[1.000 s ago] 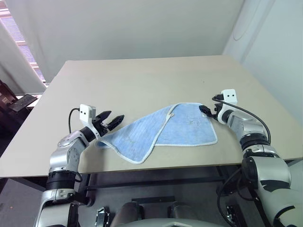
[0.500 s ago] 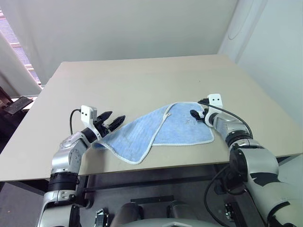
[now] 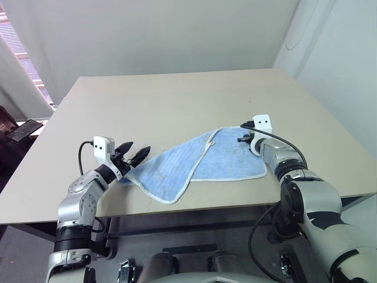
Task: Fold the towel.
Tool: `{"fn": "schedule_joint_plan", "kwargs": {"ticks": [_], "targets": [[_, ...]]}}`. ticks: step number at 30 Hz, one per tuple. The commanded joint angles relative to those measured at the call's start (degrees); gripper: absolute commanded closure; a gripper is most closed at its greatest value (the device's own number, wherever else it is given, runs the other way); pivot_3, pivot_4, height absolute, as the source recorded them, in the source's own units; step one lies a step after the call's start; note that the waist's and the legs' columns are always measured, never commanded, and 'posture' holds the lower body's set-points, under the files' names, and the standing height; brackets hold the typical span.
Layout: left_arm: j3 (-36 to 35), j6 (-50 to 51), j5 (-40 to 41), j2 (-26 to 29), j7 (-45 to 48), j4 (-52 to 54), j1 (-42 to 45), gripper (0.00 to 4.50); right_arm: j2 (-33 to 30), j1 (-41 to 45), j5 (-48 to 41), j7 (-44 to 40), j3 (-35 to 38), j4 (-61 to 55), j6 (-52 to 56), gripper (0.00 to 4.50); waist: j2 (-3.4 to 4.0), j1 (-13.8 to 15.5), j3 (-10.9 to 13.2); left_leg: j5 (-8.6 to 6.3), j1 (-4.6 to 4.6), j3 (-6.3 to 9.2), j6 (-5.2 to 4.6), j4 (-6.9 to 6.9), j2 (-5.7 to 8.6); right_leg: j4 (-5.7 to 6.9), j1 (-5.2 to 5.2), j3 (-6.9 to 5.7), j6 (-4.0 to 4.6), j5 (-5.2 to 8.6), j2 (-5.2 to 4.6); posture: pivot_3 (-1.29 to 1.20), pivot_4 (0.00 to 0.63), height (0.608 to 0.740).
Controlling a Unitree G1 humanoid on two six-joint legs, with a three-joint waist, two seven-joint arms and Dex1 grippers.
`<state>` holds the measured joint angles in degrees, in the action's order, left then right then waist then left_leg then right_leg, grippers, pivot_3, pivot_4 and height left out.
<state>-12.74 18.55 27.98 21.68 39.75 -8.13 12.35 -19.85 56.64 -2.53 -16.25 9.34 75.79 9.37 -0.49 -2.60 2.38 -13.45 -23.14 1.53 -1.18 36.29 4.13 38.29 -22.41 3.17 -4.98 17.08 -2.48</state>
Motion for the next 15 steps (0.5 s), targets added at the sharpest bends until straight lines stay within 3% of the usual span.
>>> {"fn": "schedule_joint_plan", "kwargs": {"ticks": [1, 7, 11, 15], "targets": [[-1.7, 0.4, 1.3, 1.6, 0.3, 3.6, -0.6, 0.00, -2.4, 2.4, -0.7, -2.4, 1.0, -1.9, 0.9, 4.49, 0.00, 0.0, 0.0, 0.00, 0.00, 0.00, 0.00, 0.00, 0.00, 0.00, 0.00, 0.00, 0.00, 0.00, 0.00, 0.00, 0.000, 0.736], [-2.3, 3.2, 3.0, 4.7, 1.9, 7.2, -2.9, 0.00, -4.0, 0.7, -6.9, -12.5, 3.8, -10.7, 15.6, 4.49, 0.04, 0.0, 0.0, 0.00, -0.01, 0.02, 0.00, -0.02, -0.01, 0.00, -0.01, -0.01, 0.01, 0.00, 0.00, 0.00, 0.000, 0.736], [-3.2, 3.5, 3.5, 6.6, 3.0, 6.0, -2.5, 0.00, -5.2, -10.1, -12.5, -16.0, 2.3, -34.7, 40.1, 4.49, 0.00, 0.3, 0.0, -0.01, -0.02, 0.10, 0.00, -0.03, -0.02, -0.02, 0.00, -0.09, 0.02, 0.01, -0.03, 0.00, 0.000, 0.736], [-2.9, 3.1, 3.2, 7.2, 4.2, 3.6, -0.9, 0.00, -4.9, -22.5, -16.2, -12.9, 3.5, -58.3, 52.2, 4.49, 0.27, 1.0, -0.1, -0.04, -0.21, 0.27, 0.02, -0.08, 0.00, -0.10, -0.12, -0.27, 0.02, 0.01, -0.09, 0.00, 0.000, 0.736]]}}
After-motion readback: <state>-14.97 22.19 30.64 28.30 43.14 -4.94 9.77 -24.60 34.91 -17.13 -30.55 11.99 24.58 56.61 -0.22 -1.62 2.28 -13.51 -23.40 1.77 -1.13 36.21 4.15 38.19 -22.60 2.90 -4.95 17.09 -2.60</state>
